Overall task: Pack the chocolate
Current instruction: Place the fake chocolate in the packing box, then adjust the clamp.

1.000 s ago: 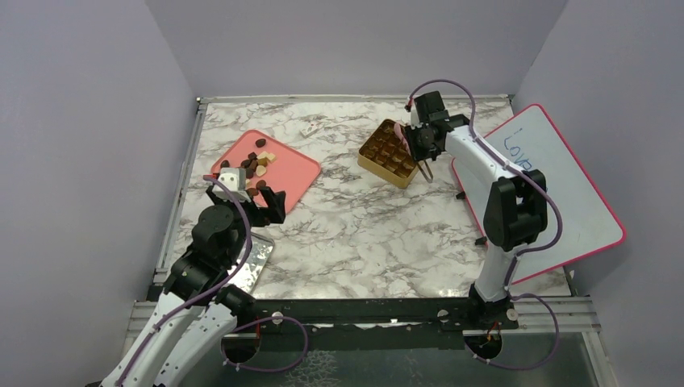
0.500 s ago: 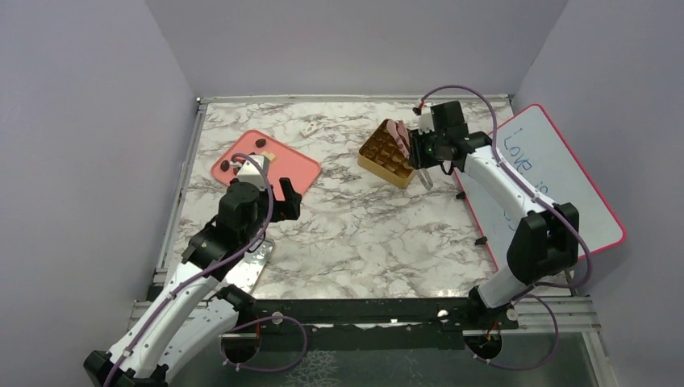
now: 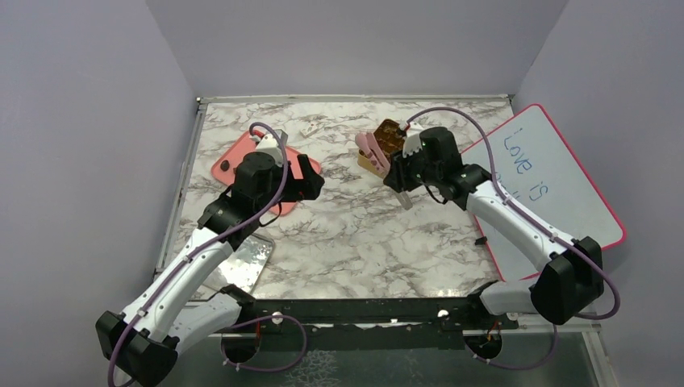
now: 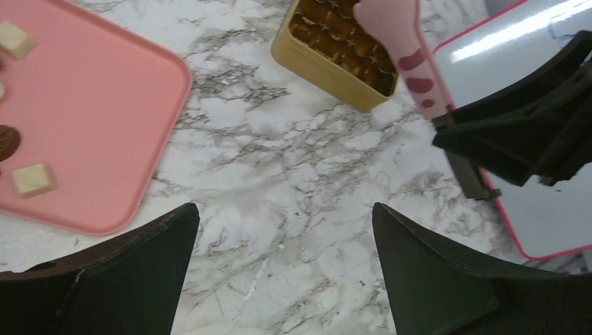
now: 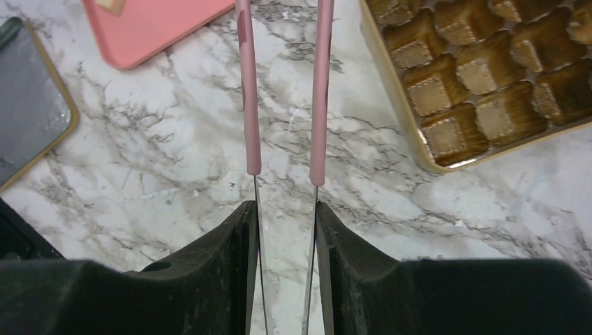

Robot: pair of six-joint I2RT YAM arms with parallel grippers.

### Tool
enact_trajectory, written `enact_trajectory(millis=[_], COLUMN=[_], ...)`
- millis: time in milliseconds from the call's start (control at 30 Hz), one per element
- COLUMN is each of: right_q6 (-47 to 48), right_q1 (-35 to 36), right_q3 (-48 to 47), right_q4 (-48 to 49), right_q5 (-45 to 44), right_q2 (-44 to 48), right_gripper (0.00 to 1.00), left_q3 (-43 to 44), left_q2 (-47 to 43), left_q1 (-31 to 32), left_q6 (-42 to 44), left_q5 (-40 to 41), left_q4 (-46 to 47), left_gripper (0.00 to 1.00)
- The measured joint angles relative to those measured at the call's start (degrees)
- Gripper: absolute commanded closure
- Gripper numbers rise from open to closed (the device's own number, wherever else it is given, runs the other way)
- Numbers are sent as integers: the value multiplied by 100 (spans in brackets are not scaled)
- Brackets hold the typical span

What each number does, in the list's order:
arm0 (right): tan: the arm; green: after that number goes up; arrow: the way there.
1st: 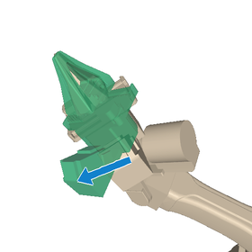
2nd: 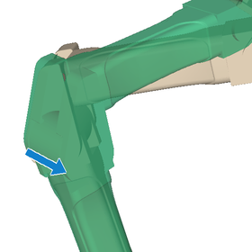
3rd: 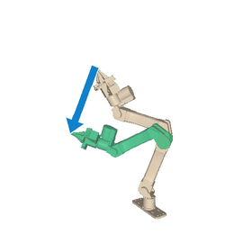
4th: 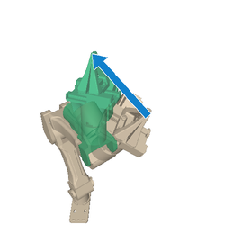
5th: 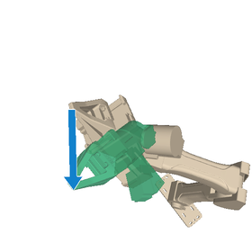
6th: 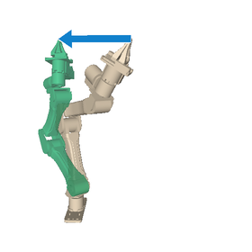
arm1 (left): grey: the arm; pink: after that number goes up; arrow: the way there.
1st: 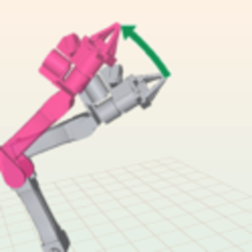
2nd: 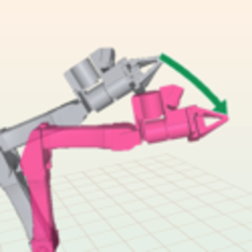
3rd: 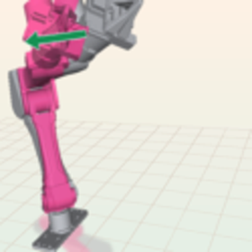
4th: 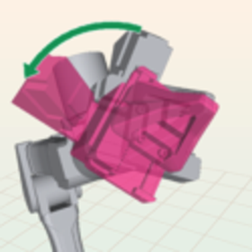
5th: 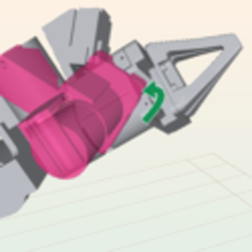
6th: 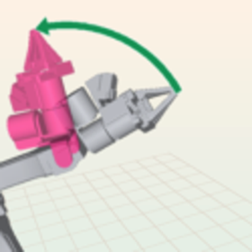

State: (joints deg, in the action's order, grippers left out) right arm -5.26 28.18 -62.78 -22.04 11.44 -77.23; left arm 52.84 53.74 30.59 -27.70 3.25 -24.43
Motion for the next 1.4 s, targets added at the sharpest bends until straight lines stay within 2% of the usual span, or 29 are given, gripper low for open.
enact_trajectory(millis=[200,467,633,800,933,1167,1400], right_q6=[-236,-289,-59,238,343,382,385], right_q1=[651,1794,2122,2251,2262,2264,2264], right_q3=[420,564,549,516,516,514,424], right_q4=[376,623,634,518,577,673,868], right_q5=[-13,-173,-203,-511,-664,-664,-669], right_q2=[199,402,474,645,914,826,302], right_gripper=[63,63,63,63,63,63,63], left_q3=[-33,-391,-385,-328,-404,-599,-595], left_q2=[87,289,542,859,726,208,-1132], left_q1=[0,0,-55,-87,-114,-118,-118], left_q6=[-723,-1692,-1725,-1482,-1375,-1137,-695], left_q5=[-809,-1519,-1429,-767,-374,-225,42], left_q4=[719,1860,1856,1156,892,682,590], left_gripper=[22,26,31,32,34,19,13])
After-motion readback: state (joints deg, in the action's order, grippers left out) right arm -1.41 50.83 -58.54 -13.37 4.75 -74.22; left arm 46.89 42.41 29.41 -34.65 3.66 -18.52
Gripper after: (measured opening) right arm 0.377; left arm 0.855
